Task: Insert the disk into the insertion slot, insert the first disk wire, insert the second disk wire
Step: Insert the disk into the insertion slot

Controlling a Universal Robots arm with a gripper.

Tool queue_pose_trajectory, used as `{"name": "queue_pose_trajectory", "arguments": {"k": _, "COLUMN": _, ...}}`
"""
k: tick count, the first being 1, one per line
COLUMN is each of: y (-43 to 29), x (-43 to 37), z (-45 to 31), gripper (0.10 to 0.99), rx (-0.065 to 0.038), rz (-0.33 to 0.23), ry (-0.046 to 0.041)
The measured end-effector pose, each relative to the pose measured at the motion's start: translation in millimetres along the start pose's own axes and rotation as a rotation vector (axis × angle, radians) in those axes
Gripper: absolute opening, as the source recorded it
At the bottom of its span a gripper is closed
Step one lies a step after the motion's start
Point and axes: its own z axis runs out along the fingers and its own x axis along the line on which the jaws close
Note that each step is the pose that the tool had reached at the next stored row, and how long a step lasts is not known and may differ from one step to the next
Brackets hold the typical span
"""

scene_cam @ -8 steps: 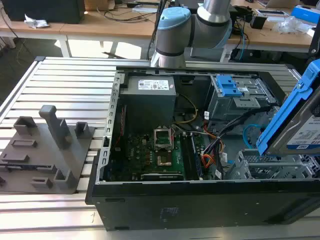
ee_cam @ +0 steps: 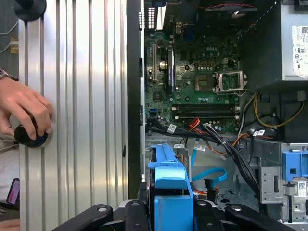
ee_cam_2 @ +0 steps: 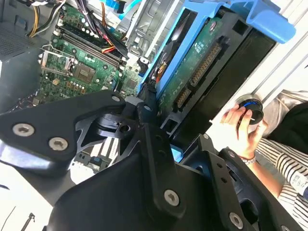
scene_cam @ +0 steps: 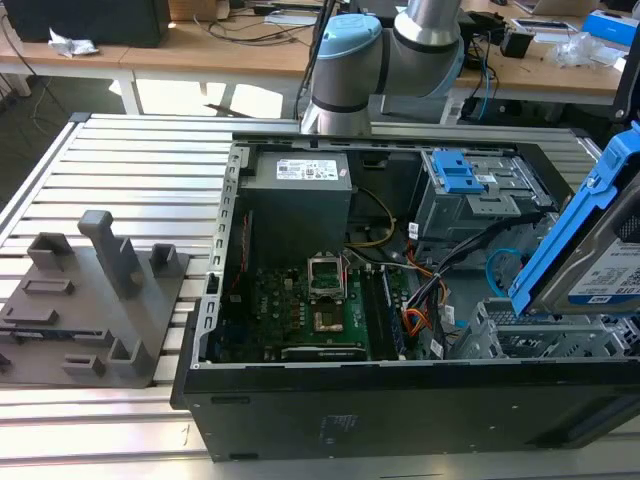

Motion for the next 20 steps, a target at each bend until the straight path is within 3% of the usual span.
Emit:
{"name": "queue_pose_trajectory", "arguments": {"k": 5, "y": -0.1, "x": 0.0, "z": 3.3, "gripper": 0.361, "rx": 0.0, "rz": 0.0, "ry": 0.0}}
{"name": "queue_pose_trajectory", "arguments": {"k": 20, "y": -1.7, "x": -0.6, "z": 25.7, "gripper": 0.361, "rx": -0.001, "rz": 0.0, "ry": -0.0001}}
